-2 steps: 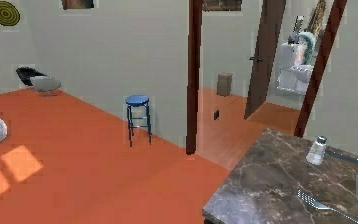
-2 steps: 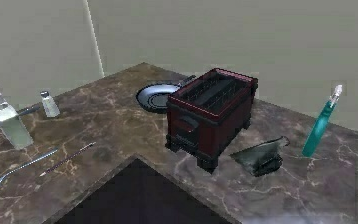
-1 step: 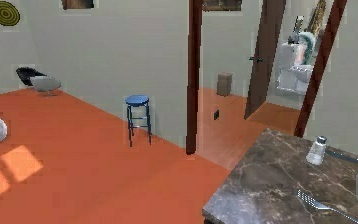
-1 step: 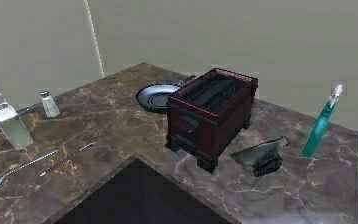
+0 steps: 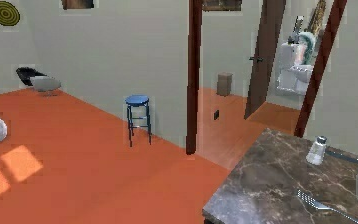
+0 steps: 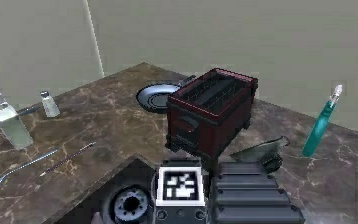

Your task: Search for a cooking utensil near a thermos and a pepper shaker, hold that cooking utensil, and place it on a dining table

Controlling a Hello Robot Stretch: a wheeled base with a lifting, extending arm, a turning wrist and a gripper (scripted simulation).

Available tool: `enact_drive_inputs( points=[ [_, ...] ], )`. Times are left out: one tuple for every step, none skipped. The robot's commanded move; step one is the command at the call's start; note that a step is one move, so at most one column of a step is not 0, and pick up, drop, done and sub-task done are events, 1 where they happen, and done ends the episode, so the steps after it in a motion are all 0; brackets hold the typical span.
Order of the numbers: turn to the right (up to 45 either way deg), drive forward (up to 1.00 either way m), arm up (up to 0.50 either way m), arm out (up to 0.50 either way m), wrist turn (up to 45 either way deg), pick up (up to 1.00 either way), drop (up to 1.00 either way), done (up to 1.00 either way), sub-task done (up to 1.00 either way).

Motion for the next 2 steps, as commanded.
enact_drive_inputs(
  points=[
    [0.0, 0.0, 0.0, 0.44, 0.0, 0.0, 0.0, 0.0, 0.0],
    [0.0, 0.0, 0.0, 0.0, 45.0, 0.0, 0.0, 0.0, 0.0]
  ],
)
